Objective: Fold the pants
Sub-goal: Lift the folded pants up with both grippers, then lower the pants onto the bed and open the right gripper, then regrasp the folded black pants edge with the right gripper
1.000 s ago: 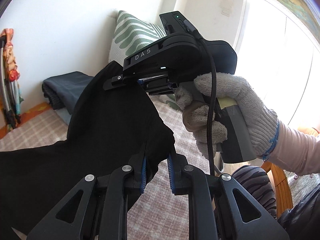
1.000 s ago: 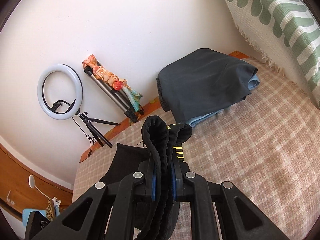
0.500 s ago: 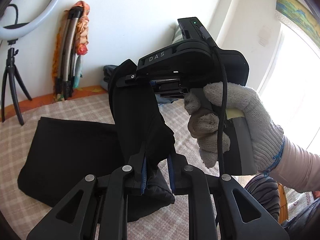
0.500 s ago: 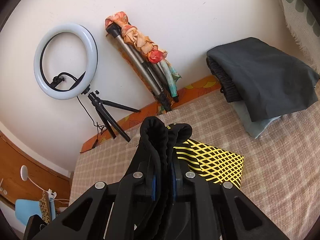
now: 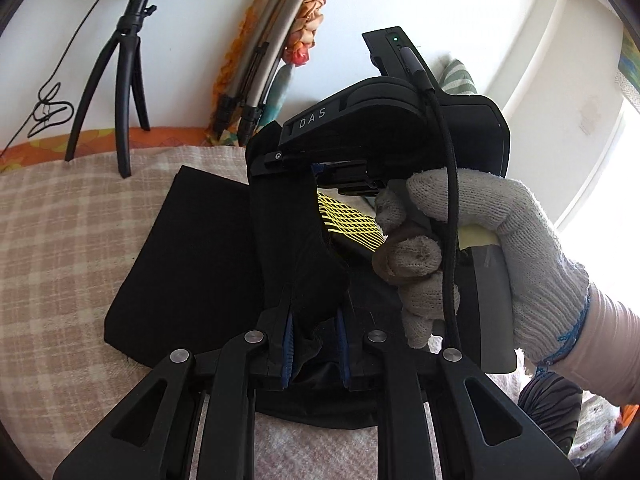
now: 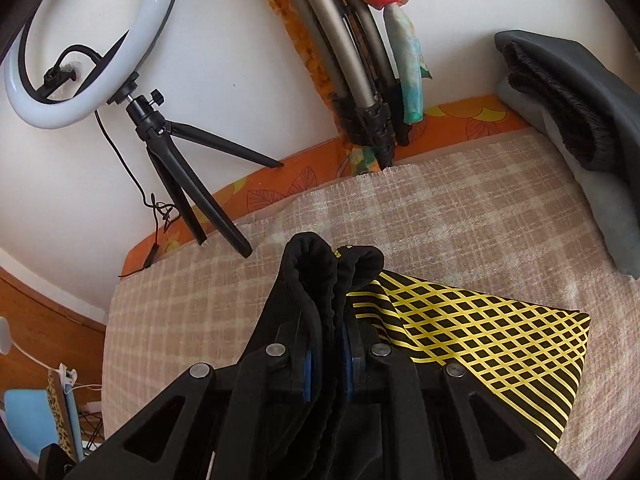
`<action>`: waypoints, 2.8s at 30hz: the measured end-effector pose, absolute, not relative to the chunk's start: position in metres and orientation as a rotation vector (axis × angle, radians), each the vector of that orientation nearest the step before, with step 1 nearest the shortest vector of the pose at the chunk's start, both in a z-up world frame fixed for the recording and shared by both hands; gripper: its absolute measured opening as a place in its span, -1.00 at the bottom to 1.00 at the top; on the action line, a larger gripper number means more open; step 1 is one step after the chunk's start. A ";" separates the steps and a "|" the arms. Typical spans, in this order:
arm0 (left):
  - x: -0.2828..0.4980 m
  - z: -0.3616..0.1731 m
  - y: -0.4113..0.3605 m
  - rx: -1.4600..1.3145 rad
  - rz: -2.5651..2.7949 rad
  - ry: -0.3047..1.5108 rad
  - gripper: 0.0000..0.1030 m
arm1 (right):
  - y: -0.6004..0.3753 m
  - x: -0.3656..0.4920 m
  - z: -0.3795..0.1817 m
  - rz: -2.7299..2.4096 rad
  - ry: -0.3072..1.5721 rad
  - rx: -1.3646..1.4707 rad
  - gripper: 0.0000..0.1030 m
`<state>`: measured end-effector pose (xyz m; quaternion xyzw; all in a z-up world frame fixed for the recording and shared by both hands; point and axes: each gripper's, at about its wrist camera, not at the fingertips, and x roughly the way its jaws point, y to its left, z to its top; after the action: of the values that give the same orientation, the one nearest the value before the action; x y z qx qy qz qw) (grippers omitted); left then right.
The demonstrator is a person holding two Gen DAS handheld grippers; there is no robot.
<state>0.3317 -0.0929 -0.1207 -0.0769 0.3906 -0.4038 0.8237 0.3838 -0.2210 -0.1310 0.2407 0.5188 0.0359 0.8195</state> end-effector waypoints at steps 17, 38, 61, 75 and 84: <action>0.345 -0.149 -0.045 -0.255 -0.659 0.928 -0.45 | -0.205 0.418 -0.154 0.227 1.133 0.615 -0.16; 0.346 -0.147 -0.050 -0.200 -0.528 0.913 -0.59 | -0.332 0.286 -0.139 0.037 1.059 0.429 0.17; 0.338 -0.139 -0.007 -0.369 -0.417 1.052 0.29 | -0.355 0.306 -0.188 0.162 1.085 0.576 0.24; 0.351 -0.156 -0.029 -0.504 -0.282 1.016 0.40 | -0.360 0.311 -0.197 0.205 1.032 0.740 0.18; 0.359 -0.159 -0.041 -0.426 -0.232 0.958 -0.29 | -0.349 0.321 -0.204 0.207 1.030 0.754 -0.38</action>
<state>0.3591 -0.0407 -0.1591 -0.2028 0.4562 -0.1103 0.8594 0.3208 -0.3490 -0.2036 0.3514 0.4800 0.0965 0.7980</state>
